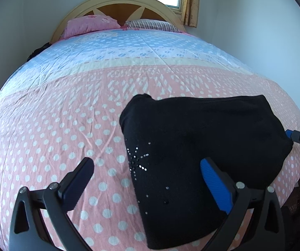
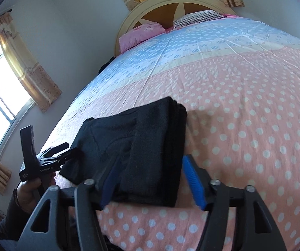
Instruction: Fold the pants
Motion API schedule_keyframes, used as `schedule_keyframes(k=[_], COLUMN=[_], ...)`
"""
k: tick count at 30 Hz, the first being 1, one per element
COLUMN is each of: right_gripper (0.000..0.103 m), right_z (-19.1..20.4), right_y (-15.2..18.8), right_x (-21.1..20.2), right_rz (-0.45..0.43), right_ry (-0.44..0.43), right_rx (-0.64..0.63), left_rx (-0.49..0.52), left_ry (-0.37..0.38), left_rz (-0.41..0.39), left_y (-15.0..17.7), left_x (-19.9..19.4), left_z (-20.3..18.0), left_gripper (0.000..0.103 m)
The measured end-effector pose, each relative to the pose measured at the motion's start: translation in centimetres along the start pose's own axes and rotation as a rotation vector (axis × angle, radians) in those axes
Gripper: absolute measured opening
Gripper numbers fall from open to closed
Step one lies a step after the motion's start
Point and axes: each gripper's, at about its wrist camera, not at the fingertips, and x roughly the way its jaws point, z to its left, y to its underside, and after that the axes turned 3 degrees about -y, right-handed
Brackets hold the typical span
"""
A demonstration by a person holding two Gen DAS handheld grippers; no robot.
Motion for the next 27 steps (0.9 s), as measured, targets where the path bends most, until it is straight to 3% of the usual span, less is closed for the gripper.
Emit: schedule_keyframes(k=[4,11,13,17,18,23,27], right_gripper=[0.068,0.068,0.055,0.037,0.034,0.029,0.029], right_z=[-0.6,-2.2,-2.1,-1.6,-1.6,0.2,2.1], right_y=[-1.5,-2.4,-2.3,-2.0,-1.9,-1.8,-2.0], right_x=[2.0,4.6,4.7,4.9,4.8,4.3,3.5], right_rz=[0.029,0.051,0.062,0.079,0.077,0.046,0.016], right_ry=[0.017,-0.026,-0.033,-0.043,-0.054,-0.017,-0.006], right_rx=[0.046,0.16,0.167,0.145,0.151,0.079,0.019], left_rx=[-0.051,-0.171,-0.205,-0.158,-0.142,-0.097,-0.058], left_ry=[0.011,0.119,0.158,0.137,0.136,0.183,0.163], left_rz=[-0.002,0.06,0.082,0.071,0.069,0.062,0.046], left_y=[-1.1,-1.6,-1.3,-1.1,-1.1,-1.1,-1.2], left_x=[0.4,2.3,2.8,2.7,2.7,2.3,1.6], left_z=[1.0,3.1,3.4,2.5,2.2,1.0,0.3], left_gripper=[0.103,0.103,0.103,0.102,0.1,0.061,0.049])
